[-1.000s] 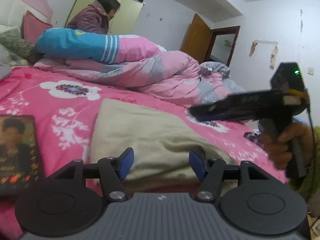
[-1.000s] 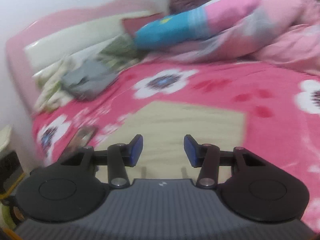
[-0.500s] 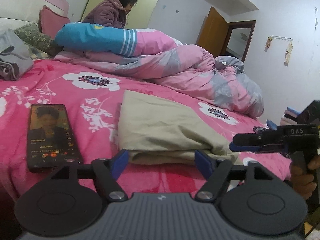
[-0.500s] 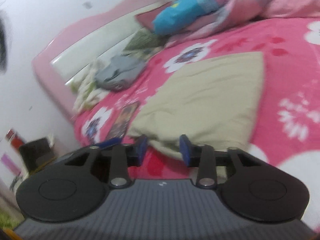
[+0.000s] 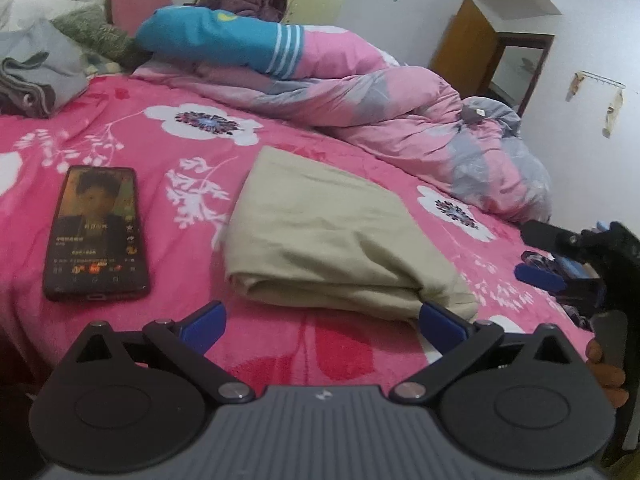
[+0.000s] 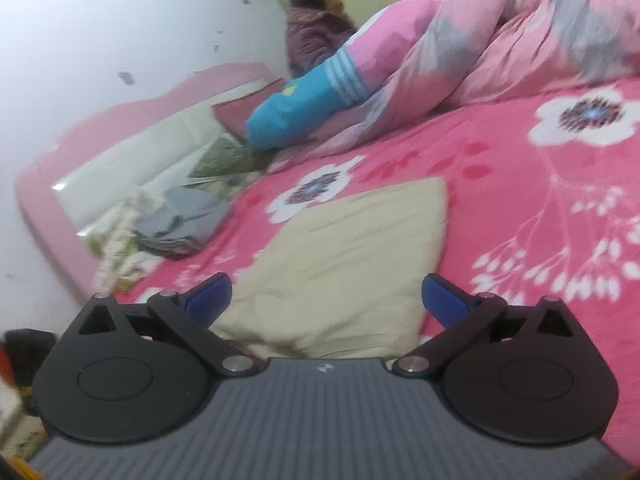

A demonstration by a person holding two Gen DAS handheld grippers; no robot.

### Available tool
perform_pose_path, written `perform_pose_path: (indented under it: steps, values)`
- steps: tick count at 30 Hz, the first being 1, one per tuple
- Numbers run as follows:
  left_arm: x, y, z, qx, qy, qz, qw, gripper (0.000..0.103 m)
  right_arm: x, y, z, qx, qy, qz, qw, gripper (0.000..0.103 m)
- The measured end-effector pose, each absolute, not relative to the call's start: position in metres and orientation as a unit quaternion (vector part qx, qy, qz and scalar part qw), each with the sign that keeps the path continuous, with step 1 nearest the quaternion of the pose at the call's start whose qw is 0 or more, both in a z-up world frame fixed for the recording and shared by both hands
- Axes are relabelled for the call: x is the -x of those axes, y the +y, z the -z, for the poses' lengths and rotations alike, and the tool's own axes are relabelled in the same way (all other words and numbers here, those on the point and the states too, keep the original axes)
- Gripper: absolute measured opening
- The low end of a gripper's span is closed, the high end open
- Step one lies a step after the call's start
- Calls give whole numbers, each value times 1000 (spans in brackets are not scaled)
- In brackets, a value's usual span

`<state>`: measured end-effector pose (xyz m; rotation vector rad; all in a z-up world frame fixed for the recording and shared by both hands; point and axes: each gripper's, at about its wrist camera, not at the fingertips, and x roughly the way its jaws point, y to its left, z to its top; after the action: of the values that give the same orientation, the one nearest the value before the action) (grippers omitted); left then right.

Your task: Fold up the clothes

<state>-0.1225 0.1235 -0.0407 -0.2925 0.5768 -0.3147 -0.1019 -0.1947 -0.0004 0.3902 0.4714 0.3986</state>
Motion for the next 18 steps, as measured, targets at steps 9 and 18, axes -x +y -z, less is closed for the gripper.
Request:
perform_pose_path:
  steps: [9,18]
  values:
    - [128,117,35,63,254,106,959,103,107,-161,2,-50,220,-114,968,102]
    - [137,110,30,-12,193,76,978,103,111,-140,-4,37,182,-125,975,102]
